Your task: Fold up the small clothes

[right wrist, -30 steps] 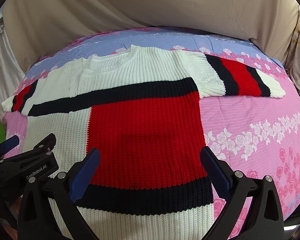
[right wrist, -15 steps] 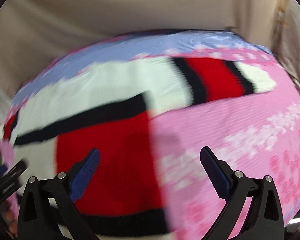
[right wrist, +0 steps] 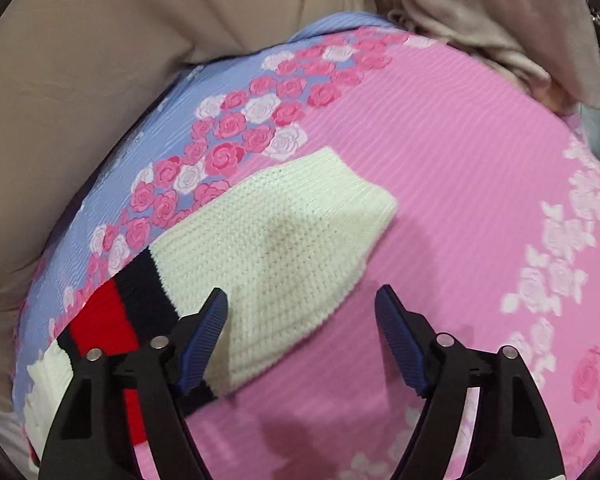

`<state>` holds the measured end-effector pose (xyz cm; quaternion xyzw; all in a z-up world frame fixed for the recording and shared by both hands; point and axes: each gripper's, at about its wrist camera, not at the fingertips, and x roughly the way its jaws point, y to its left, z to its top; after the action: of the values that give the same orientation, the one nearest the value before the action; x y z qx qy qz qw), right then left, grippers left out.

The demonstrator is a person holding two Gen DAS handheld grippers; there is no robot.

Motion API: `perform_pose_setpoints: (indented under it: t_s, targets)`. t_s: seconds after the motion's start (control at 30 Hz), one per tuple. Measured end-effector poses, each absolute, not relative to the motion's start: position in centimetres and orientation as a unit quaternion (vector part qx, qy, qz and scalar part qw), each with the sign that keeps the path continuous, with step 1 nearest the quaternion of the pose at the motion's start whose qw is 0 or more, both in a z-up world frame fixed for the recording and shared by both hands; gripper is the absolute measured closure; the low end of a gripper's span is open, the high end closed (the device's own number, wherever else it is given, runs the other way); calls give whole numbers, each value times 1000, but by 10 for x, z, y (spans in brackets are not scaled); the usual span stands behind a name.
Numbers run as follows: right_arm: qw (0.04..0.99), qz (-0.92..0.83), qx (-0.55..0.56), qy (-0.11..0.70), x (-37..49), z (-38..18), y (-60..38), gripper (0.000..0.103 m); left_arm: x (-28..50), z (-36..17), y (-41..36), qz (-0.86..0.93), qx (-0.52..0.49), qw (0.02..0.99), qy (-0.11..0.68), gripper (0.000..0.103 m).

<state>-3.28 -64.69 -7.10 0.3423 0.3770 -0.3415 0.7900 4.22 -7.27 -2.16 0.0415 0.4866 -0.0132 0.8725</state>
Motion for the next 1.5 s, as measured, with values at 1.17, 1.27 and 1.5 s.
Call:
perform_pose_setpoints:
  t_s: [1.17,1.27,1.5]
  targets:
    - [869,-68,152,466,63,-34,-301,43,184,-76,47,-28,-208,808,551,5]
    - [860,-72,148,482,65,-58,-305,43,192,-82,33,3,-181,819,544,10]
    - [865,-56,190,461,95,-77,-315,88,207,-70,11,-23,-153,833,532,93]
